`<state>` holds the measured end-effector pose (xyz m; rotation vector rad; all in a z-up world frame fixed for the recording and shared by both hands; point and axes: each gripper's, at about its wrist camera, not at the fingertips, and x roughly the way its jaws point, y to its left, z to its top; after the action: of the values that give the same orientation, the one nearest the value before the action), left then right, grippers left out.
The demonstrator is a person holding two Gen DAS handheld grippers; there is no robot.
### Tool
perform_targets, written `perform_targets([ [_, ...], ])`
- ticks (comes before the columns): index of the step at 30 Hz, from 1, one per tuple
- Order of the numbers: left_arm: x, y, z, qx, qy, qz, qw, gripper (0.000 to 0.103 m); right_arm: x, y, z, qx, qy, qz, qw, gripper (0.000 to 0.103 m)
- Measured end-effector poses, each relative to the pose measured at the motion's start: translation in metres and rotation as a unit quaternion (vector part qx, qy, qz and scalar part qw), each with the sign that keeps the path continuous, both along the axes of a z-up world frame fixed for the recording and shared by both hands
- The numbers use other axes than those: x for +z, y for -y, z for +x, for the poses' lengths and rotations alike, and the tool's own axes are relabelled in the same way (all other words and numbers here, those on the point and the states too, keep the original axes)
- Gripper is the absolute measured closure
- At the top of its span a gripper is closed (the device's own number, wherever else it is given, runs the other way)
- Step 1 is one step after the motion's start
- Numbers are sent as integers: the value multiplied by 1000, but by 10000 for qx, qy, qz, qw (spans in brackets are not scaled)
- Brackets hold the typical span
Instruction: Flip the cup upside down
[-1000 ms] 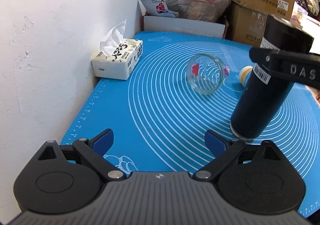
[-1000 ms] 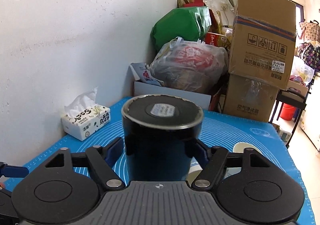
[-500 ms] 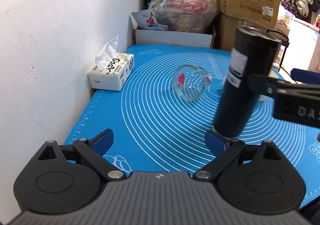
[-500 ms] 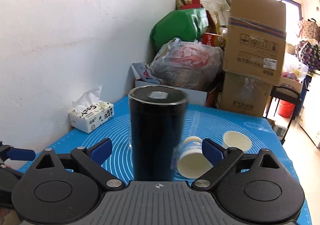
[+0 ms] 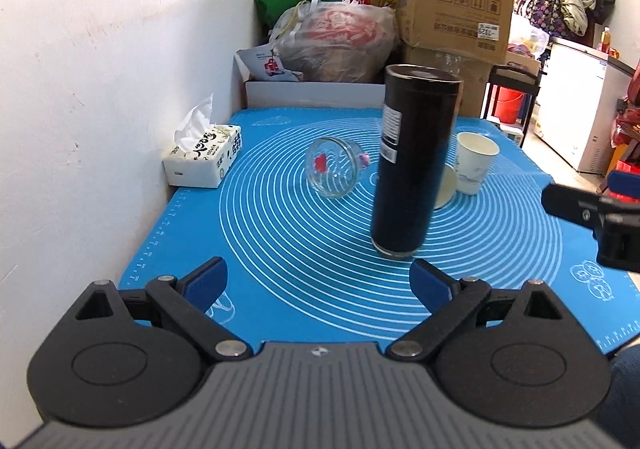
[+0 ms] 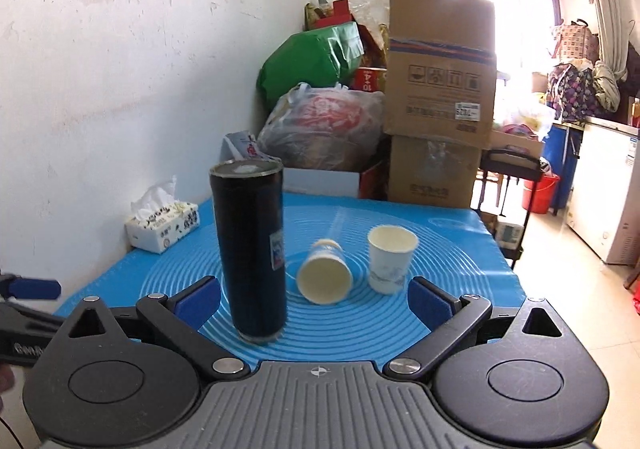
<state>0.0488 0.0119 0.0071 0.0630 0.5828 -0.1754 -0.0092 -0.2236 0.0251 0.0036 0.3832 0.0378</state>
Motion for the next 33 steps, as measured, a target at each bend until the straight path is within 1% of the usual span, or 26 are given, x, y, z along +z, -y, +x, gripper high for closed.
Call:
perform_targets([
  [3,1,1,-13,-9,78,1,10000,6,-2,5,-12,-15,-67,60,10000,2],
  [9,3,4,-36,-21,238,9,9997,6,-4,6,-37,14,-63,78,9999,2],
  [12,1,6,-44,-80,259,23,9996,6,-5,5,-49,35,-56,71,10000,2],
  [15,-1,6,-51,-94,244,-21,9997,6,-6,6,-58,70,-84,174,9998,2],
  [24,-1,10,-66,-197,263,-5,9995,6,-8,5,-75,93,-91,257,9996,2],
  [33,0,18,-74,-286,311,19,9991,6,-8,8,-83,65,-97,304,9995,2],
])
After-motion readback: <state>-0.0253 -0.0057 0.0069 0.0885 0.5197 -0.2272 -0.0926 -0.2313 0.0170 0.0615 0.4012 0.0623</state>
